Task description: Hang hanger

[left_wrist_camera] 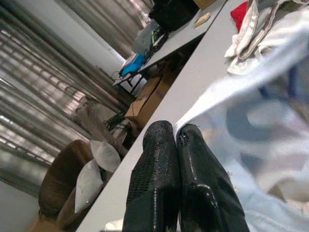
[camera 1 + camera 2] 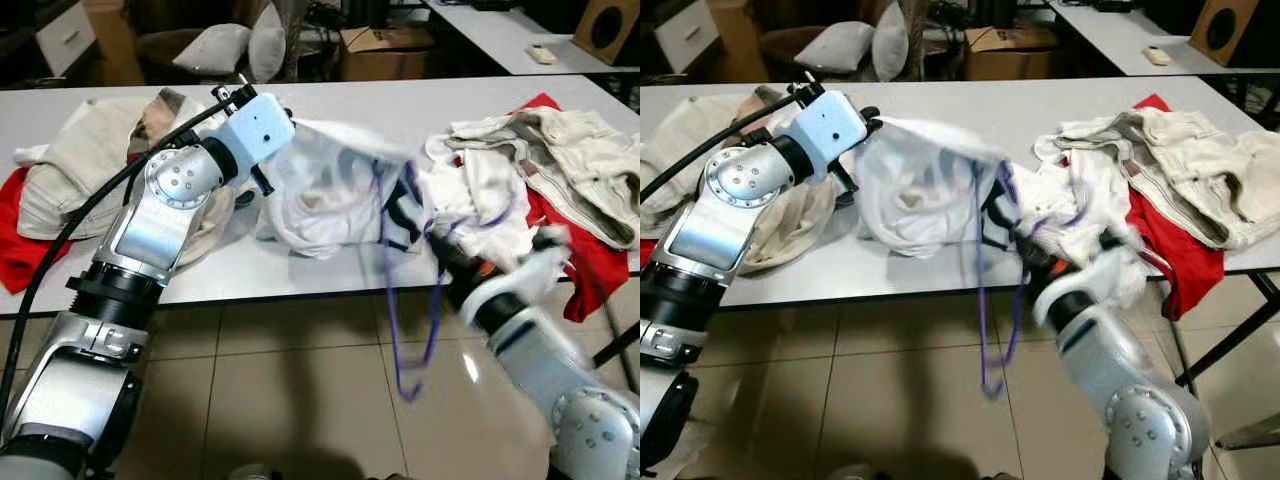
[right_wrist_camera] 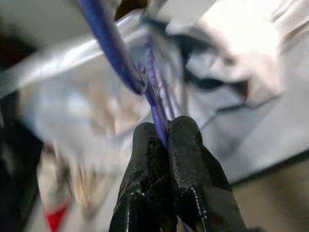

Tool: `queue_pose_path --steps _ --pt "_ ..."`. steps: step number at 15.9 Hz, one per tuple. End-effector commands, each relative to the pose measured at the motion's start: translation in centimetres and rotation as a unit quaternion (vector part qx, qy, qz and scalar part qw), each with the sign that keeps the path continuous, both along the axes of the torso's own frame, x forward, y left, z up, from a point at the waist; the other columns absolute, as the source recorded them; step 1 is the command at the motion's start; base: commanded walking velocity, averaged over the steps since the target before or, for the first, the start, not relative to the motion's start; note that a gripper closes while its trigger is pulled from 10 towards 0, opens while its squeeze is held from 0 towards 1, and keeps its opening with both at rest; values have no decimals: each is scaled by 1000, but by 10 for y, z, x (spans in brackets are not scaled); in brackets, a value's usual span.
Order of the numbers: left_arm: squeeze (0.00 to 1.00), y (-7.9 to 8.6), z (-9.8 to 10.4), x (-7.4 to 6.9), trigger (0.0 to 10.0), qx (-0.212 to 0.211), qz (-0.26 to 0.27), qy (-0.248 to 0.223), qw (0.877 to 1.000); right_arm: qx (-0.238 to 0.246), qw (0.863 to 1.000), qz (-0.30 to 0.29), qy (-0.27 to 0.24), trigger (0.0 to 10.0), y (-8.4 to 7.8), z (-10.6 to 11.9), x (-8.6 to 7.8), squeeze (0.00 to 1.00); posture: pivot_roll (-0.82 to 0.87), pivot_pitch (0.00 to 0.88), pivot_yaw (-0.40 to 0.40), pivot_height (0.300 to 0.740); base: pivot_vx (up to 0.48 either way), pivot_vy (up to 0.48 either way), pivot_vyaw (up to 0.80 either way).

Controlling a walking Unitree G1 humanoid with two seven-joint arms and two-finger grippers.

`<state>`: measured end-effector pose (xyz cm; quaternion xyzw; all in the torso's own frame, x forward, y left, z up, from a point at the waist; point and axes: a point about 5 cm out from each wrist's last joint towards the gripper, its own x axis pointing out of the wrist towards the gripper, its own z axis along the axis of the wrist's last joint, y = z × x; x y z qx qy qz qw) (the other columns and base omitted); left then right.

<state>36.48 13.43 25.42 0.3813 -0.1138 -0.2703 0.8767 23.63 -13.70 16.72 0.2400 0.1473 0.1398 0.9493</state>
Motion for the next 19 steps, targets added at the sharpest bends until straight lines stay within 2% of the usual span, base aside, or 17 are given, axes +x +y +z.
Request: queue_pose_path --steps 1,2,3,6,7,9,10,11,12,14,16,17,19 --pt "0 -6 13 -2 0 -22 -21 -12 999 -58 996 66 -5 10000 15 -1 -8 0 -105 0 23 740 0 0 0" --pt "0 -8 17 -3 0 -18 -32 -14 999 -78 993 88 -11 10000 19 0 -9 0 -105 0 19 740 0 0 0" --pt "0 -7 19 -3 0 -11 -27 -20 999 -66 994 83 -12 10000 19 3 -7 0 -105 0 19 740 0 0 0" --pt "0 5 30 1 0 -27 19 -46 998 -50 996 70 -2 10000 12 3 -5 0 -106 0 10 740 0 0 0" --pt "0 13 30 3 0 -22 42 -51 998 -15 997 70 -8 10000 11 7 -8 0 -100 0 0 740 0 0 0" --pt "0 19 21 3 0 -6 48 -39 998 86 995 17 -44 10000 4 22 -5 0 -102 0 5 740 0 0 0" --pt "0 18 18 2 0 -2 43 -32 999 103 993 -1 -52 10000 0 25 -2 0 -102 0 5 740 0 0 0" --pt "0 13 2 -2 0 25 10 5 1000 177 981 -35 -67 10000 -8 31 10 0 -106 0 11 740 0 0 0" --pt "0 9 -14 -7 0 46 -18 41 998 237 968 -41 -68 10000 -10 30 18 0 -109 0 16 740 0 0 0" --pt "0 4 -30 -12 0 56 -46 83 994 261 964 -17 -52 10000 -2 22 27 0 -107 0 18 740 0 0 0" --pt "0 -3 -46 -18 0 30 -74 142 987 296 954 -5 -41 10000 8 19 38 0 -104 0 18 740 0 0 0" --pt "0 -8 -56 -27 0 12 -107 194 975 320 946 -24 -40 10000 11 19 53 0 -104 0 19 740 0 0 0" --pt "0 -10 -58 -37 0 2 -142 232 962 340 937 -71 -37 10000 9 18 73 0 -96 0 14 740 0 0 0"
